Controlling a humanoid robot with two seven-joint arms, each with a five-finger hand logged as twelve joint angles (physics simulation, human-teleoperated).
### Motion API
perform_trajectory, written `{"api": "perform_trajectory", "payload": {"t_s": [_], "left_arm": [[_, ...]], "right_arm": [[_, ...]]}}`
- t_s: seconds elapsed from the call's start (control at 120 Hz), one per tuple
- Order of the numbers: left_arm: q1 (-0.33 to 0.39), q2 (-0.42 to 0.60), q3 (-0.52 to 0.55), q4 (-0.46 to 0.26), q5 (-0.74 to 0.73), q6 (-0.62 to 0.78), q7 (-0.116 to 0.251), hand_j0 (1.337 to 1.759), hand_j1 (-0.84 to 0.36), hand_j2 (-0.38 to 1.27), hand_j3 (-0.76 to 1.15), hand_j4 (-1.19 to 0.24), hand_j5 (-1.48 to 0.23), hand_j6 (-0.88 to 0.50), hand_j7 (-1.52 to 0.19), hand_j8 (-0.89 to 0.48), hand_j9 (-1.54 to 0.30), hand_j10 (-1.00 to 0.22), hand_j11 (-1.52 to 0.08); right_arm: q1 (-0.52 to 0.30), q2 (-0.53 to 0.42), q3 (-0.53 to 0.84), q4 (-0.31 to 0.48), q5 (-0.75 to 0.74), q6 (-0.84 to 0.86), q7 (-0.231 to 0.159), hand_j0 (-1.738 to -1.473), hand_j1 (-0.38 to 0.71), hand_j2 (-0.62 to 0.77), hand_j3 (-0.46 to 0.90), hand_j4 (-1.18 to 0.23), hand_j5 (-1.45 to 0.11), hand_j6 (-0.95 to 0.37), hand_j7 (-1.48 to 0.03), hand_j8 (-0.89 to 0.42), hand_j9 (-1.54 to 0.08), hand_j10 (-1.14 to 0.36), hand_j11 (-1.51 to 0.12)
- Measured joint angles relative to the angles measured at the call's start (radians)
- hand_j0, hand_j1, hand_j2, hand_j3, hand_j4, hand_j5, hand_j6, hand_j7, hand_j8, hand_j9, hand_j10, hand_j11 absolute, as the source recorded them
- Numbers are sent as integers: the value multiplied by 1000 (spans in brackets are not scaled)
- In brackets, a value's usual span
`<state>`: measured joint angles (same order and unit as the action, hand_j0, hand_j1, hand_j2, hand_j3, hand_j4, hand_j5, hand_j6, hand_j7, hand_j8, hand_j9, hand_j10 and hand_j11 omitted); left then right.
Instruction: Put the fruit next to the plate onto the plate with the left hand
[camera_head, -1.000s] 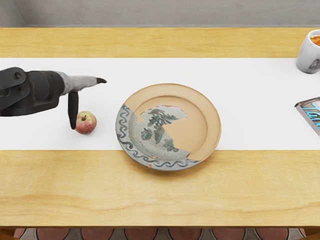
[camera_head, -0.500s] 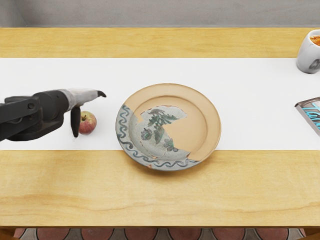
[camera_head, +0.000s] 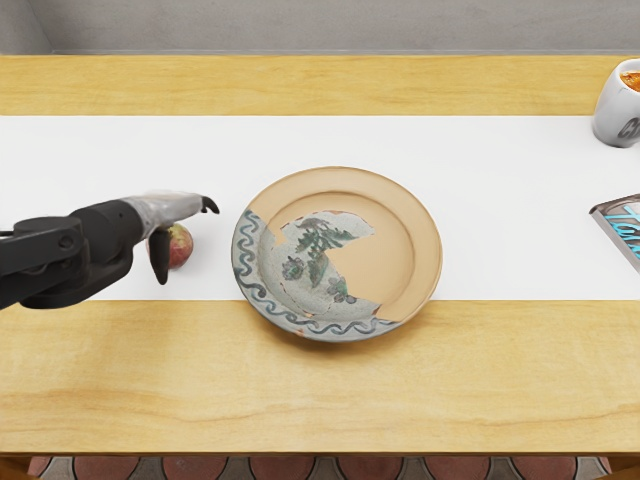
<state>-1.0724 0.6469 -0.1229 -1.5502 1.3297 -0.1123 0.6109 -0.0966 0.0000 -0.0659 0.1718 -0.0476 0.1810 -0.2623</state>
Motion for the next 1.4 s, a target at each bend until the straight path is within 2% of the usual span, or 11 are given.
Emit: {"api": "perform_trajectory", "payload": {"t_s": [0.833,1.142,1.267,1.4], "left_arm": [[55,-26,7,67,56,53,0,1658,-3,63,0,-300,-385,-301,-385,-301,-384,-299,-384],[55,-46,8,69,59,55,0,1658,-130,87,0,-401,-518,-402,-518,-402,-517,-401,-517],[57,-44,9,72,59,54,0,1657,-203,108,0,-453,-591,-454,-591,-308,-593,-454,-593],[55,-44,9,75,58,52,0,1655,-246,111,0,-509,-686,-389,-689,-245,-684,-395,-686]], "right_arm": [[1,0,0,0,0,0,0,-1658,-349,0,0,0,0,0,0,0,0,0,0],[2,0,0,0,0,0,0,-1658,-349,0,0,0,0,0,0,0,0,0,0],[2,0,0,0,0,0,0,-1658,-349,0,0,0,0,0,0,0,0,0,0],[2,0,0,0,0,0,0,-1658,-349,0,0,0,0,0,0,0,0,0,0]]}}
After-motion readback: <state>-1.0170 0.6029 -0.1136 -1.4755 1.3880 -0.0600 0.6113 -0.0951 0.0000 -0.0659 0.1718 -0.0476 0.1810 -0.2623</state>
